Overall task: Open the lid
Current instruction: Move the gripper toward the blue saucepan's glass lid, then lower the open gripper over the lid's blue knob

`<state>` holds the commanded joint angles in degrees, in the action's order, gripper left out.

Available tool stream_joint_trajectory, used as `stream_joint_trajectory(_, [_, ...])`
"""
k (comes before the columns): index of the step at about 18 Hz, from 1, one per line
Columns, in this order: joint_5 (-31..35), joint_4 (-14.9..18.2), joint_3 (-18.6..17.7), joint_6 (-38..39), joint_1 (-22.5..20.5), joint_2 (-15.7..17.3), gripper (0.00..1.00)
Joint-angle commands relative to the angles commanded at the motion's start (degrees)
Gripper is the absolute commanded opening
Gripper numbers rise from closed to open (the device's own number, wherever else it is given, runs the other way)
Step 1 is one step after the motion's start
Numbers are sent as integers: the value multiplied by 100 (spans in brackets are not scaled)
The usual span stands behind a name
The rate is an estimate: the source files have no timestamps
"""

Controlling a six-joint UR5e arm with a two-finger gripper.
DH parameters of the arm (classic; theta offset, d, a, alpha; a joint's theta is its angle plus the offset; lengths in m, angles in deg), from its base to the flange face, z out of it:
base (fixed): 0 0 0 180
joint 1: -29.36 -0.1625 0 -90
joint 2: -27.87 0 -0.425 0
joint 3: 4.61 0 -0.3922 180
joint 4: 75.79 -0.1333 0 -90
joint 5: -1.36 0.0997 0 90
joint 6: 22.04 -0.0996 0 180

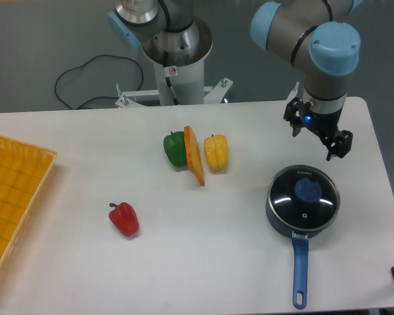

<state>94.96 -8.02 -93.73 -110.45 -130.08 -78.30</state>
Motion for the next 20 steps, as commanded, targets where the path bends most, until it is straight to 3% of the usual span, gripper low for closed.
stream_joint_trajectory(6, [26, -17, -79, 26, 35, 18, 100])
stream_joint_trajectory(10, [-26, -53, -324, 88, 44, 9, 100])
stream_joint_trajectory(15, [-53, -149, -466, 1184, 140, -26, 100])
stream_joint_trajectory(20, [-70, -298, -413, 1668, 237, -132, 100])
